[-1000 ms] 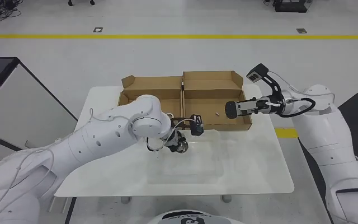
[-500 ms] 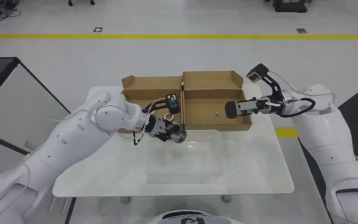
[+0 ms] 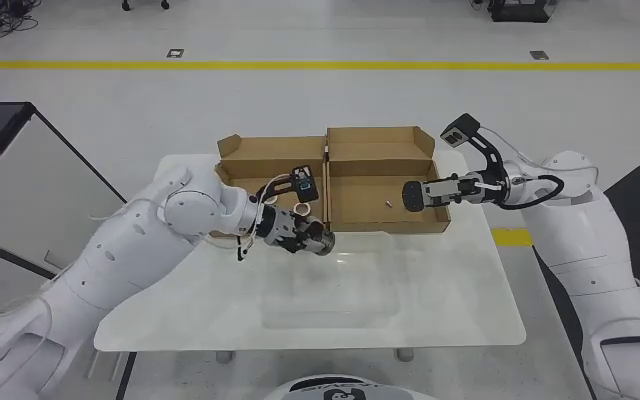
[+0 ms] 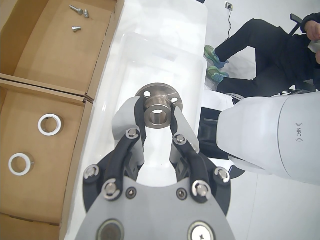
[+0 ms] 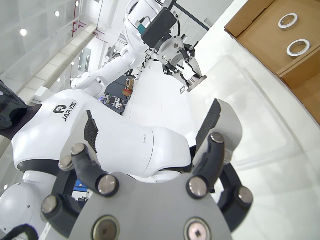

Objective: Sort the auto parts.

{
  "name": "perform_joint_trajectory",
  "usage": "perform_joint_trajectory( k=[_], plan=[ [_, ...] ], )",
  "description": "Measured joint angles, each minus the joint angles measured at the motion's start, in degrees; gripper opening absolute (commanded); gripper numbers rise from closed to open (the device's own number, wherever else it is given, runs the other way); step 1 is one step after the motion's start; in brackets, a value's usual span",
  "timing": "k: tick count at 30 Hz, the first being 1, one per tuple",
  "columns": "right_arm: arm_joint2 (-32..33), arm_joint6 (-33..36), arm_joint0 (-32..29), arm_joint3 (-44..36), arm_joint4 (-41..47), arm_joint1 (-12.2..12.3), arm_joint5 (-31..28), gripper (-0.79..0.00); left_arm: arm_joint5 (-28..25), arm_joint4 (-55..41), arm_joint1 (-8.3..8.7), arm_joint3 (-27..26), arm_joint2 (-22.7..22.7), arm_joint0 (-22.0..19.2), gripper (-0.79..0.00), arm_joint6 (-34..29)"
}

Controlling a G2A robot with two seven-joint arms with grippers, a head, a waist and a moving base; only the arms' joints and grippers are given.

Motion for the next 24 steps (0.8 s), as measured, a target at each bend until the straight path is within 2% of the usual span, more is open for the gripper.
perform_joint_trajectory(
  k=[5, 9, 14, 19, 24],
  plan=[
    [0.0, 0.0, 0.0, 0.0, 0.0, 0.0, 0.0, 0.0, -5.7, -9.6, 1.25, 3.6, -5.5, 2.8, -0.785, 4.7],
    [0.0, 0.0, 0.0, 0.0, 0.0, 0.0, 0.0, 0.0, -11.0, -19.1, 2.12, 5.9, -8.8, 4.9, -0.785, 5.0],
    [0.0, 0.0, 0.0, 0.0, 0.0, 0.0, 0.0, 0.0, -16.6, -33.6, 2.42, 6.9, -10.5, 6.9, -0.785, 3.5],
    [0.0, 0.0, 0.0, 0.0, 0.0, 0.0, 0.0, 0.0, -17.0, -43.9, 2.29, 5.6, -10.0, 6.7, -0.785, 2.5],
    [0.0, 0.0, 0.0, 0.0, 0.0, 0.0, 0.0, 0.0, -17.1, -43.7, 2.29, 5.6, -10.0, 6.7, -0.785, 2.6]
  ],
)
